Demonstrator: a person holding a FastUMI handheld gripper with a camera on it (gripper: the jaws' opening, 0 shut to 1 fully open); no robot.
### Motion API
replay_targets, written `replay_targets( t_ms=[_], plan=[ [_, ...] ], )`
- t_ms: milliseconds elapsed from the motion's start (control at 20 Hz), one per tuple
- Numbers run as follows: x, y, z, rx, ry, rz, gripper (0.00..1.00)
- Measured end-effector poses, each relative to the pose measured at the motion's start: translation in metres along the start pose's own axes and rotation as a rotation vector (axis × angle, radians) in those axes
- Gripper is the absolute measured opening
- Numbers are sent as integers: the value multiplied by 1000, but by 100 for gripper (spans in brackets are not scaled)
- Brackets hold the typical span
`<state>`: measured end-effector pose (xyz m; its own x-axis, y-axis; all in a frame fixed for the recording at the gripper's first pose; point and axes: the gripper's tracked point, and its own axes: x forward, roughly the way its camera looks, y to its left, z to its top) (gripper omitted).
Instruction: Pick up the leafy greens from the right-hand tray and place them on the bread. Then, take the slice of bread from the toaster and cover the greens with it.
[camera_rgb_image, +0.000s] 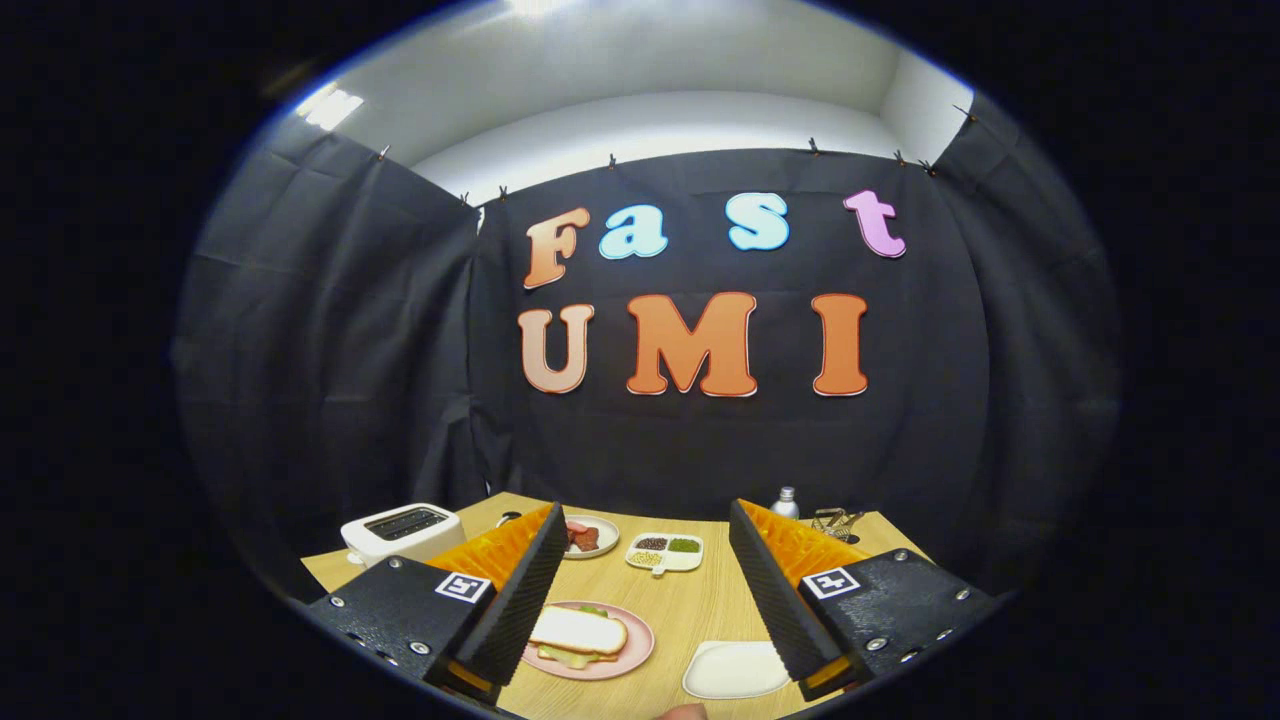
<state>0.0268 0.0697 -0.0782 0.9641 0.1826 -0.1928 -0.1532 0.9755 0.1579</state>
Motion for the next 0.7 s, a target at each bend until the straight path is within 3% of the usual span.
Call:
replay_targets(
  t_ms=[200,700],
  plan=[
    [-16,-20,9,-14,-54,-62,97],
    [-43,-31,36,-75,-99,-89,97]
  ],
)
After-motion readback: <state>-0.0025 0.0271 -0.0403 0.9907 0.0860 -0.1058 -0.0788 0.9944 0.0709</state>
